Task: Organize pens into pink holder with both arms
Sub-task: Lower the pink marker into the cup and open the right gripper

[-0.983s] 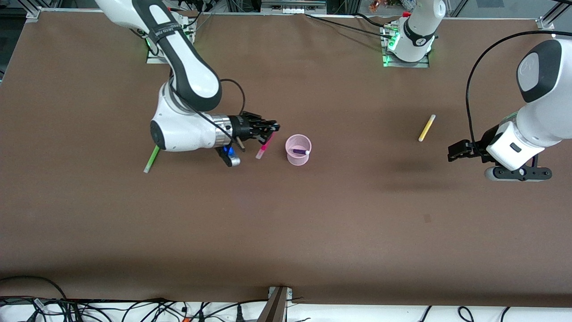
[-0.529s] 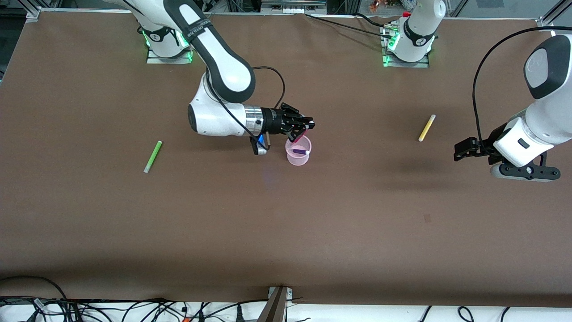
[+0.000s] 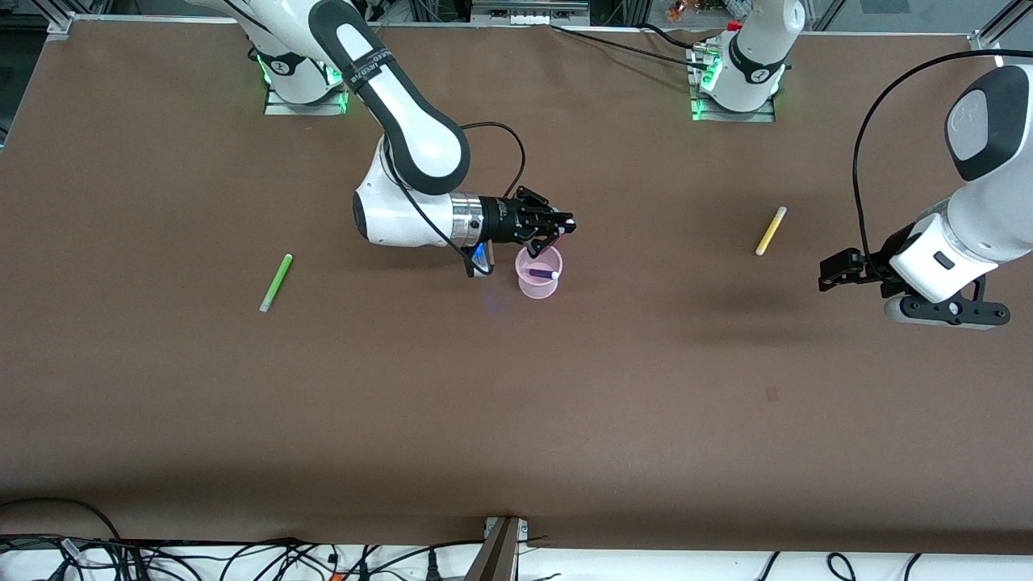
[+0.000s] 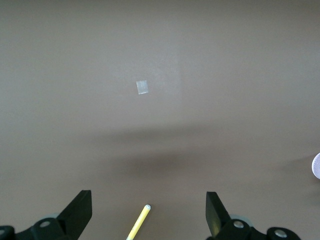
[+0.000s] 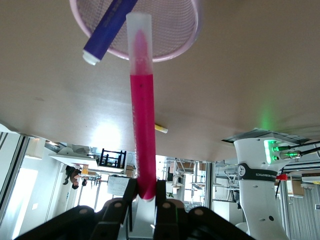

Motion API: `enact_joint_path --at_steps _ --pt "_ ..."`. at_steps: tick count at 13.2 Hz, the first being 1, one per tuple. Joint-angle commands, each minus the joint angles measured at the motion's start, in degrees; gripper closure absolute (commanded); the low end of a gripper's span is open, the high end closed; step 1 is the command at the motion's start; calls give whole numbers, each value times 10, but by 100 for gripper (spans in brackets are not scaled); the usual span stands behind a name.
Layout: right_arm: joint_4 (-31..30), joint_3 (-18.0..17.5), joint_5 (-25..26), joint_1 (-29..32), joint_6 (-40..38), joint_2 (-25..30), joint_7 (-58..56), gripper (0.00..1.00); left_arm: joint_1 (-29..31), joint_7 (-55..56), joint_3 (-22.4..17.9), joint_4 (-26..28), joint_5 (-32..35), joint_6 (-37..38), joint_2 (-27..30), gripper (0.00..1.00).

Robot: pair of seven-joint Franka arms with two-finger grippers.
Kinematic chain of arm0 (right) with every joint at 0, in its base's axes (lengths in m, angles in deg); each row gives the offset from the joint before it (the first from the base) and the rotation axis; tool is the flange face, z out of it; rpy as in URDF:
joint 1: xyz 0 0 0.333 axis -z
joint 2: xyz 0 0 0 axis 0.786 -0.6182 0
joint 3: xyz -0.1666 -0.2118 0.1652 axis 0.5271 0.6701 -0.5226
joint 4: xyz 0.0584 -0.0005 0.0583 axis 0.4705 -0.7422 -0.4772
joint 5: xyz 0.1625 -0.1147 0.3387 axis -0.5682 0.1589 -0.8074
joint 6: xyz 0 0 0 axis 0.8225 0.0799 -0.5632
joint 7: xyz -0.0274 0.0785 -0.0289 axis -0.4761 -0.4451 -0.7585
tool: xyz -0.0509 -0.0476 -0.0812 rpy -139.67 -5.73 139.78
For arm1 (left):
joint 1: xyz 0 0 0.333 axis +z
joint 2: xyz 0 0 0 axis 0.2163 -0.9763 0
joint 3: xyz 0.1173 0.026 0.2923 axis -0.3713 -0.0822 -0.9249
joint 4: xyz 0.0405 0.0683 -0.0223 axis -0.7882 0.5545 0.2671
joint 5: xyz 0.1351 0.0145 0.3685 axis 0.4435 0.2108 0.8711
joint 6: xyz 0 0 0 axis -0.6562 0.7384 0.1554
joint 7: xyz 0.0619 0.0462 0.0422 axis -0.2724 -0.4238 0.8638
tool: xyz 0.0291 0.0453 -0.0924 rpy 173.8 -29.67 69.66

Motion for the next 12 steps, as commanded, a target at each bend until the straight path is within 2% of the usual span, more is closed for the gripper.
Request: enact_joint_path --at_steps 1,3,9,12 --pt "10 4 -4 -9 4 -18 -5 97 2 -14 2 -4 -15 -1 -3 0" --pt "12 4 -5 -10 4 -22 -9 93 2 -14 2 -4 -15 -1 -3 0" --pt "12 4 -5 -10 5 -32 -25 93 2 -14 2 -4 -15 -1 -3 0" --pt "12 5 -3 -9 4 -36 -32 88 3 -14 2 -4 -15 -1 -3 0"
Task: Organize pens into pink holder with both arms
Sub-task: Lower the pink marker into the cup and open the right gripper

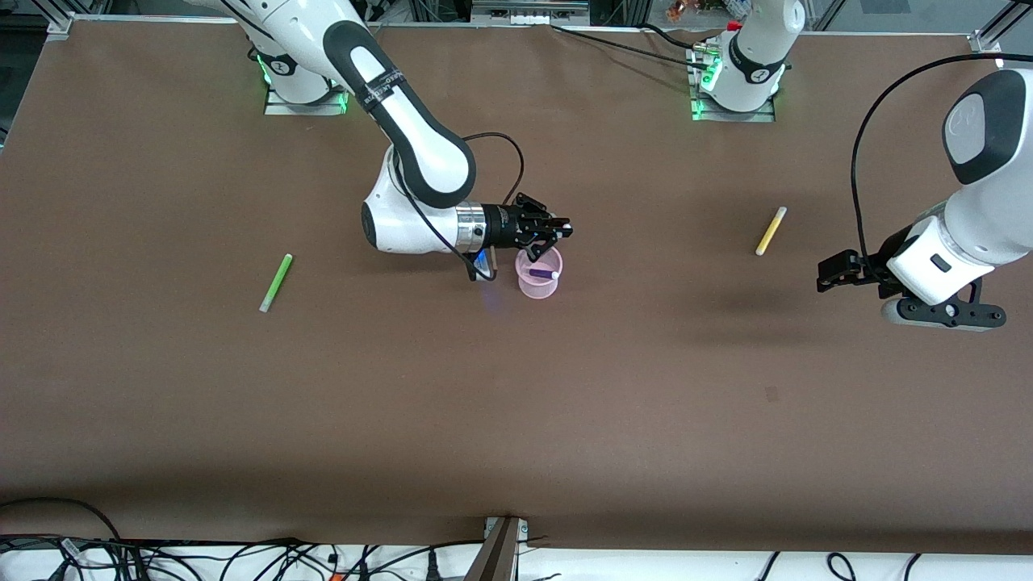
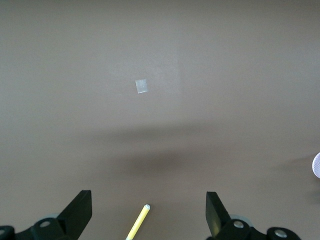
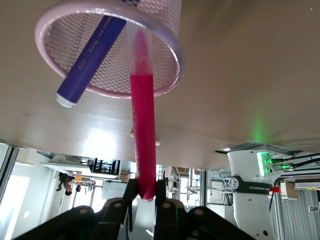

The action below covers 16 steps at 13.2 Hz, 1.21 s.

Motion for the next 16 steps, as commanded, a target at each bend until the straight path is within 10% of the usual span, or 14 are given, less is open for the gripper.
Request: enact_joint_path --at_steps 1,3,5,8,12,16 --pt "12 5 -3 -6 3 -10 -19 84 3 -14 1 -4 -15 0 0 0" --pt "12 6 -4 -5 3 -14 -25 57 3 -14 1 -5 -15 1 0 0" --pt "30 6 -3 -5 3 -15 -22 4 3 -14 1 -7 -15 6 0 0" --pt "42 9 25 0 -2 -9 -22 1 3 -14 1 -7 -15 6 0 0" --pt "49 19 202 21 -23 29 -38 1 4 -14 1 -5 -15 6 0 0" --pt "48 107 291 26 -151 97 -109 0 4 -14 1 -5 -15 6 -4 0"
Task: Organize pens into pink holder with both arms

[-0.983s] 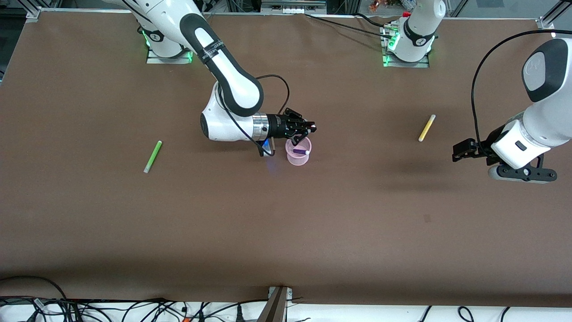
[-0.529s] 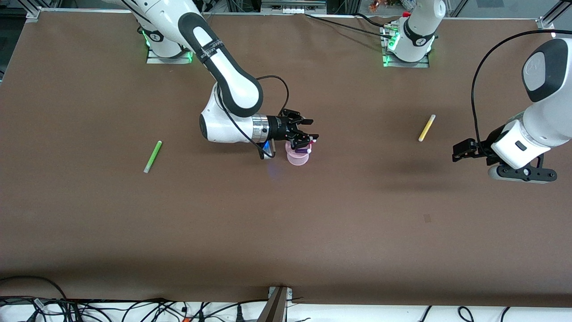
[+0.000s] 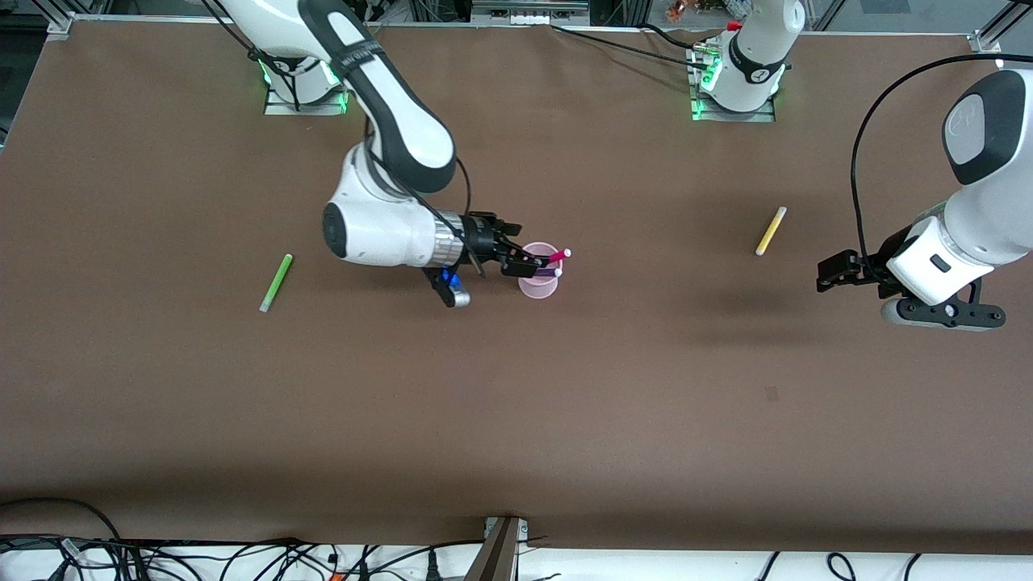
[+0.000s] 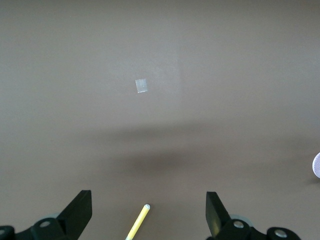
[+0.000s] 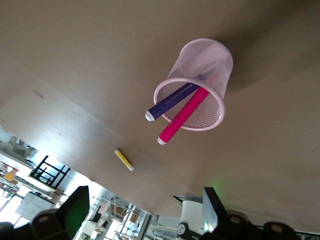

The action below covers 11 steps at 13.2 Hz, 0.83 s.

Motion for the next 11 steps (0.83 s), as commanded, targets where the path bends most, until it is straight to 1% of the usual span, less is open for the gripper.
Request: enact_joint_path --at_steps 1,3,4,6,7,9,11 --pt "-10 65 61 5 -90 58 -51 0 4 -14 1 -5 -15 5 -3 0" --pt "-13 115 138 4 -159 95 -109 0 4 -14 0 -5 -15 5 -3 0" --pt "-14 138 182 4 -191 116 -157 0 4 -14 1 -5 -14 5 -3 0" --pt "-25 169 251 4 -233 159 -219 0 4 -14 1 -5 -14 5 -3 0" --pt "-27 178 287 4 -246 180 -239 0 4 -14 0 -4 -14 5 -3 0" --pt "-37 180 374 4 -254 221 -285 0 4 -14 0 -4 -14 5 -3 0" --pt "-40 183 447 4 -268 254 -337 0 4 -14 1 -4 -13 5 -3 0"
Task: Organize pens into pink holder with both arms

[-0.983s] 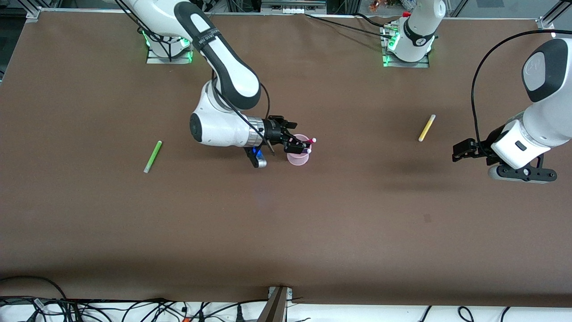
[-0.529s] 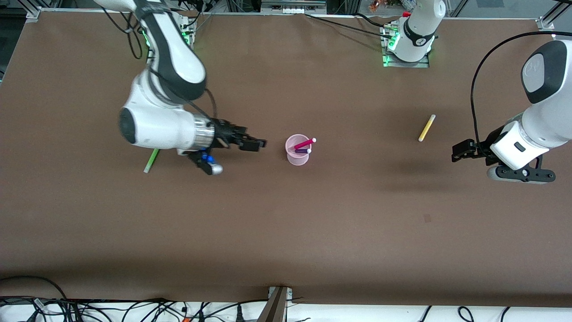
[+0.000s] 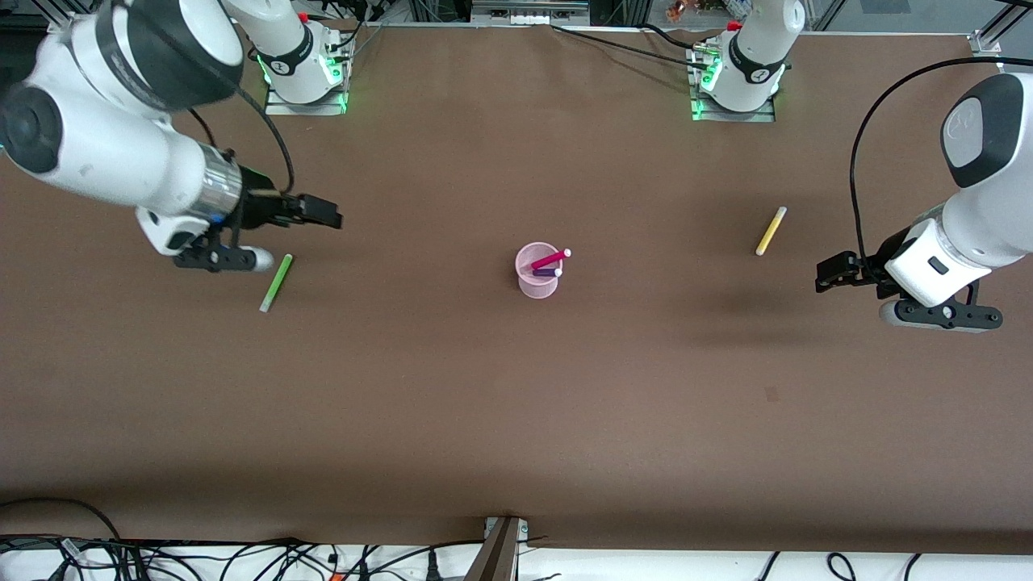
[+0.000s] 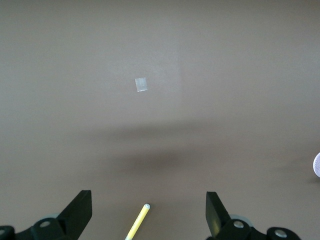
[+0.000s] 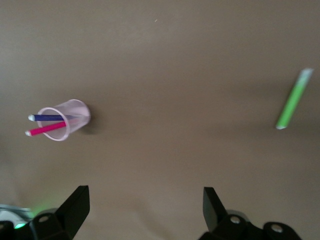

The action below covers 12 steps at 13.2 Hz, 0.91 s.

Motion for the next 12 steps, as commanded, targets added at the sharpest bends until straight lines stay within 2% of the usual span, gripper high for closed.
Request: enact_joint_path --at_steps 1,3,5,12 --pt "-27 11 75 -6 -7 55 -80 0 3 -14 0 -4 -12 5 0 0" --pt "-26 41 93 -6 -15 65 -142 0 4 -19 -1 -4 -7 5 2 0" --pt "-24 52 118 -6 -21 68 -156 0 5 -22 -4 -5 -6 5 6 0" --pt "3 52 134 -5 -24 59 -170 0 5 -23 0 -11 14 5 15 0"
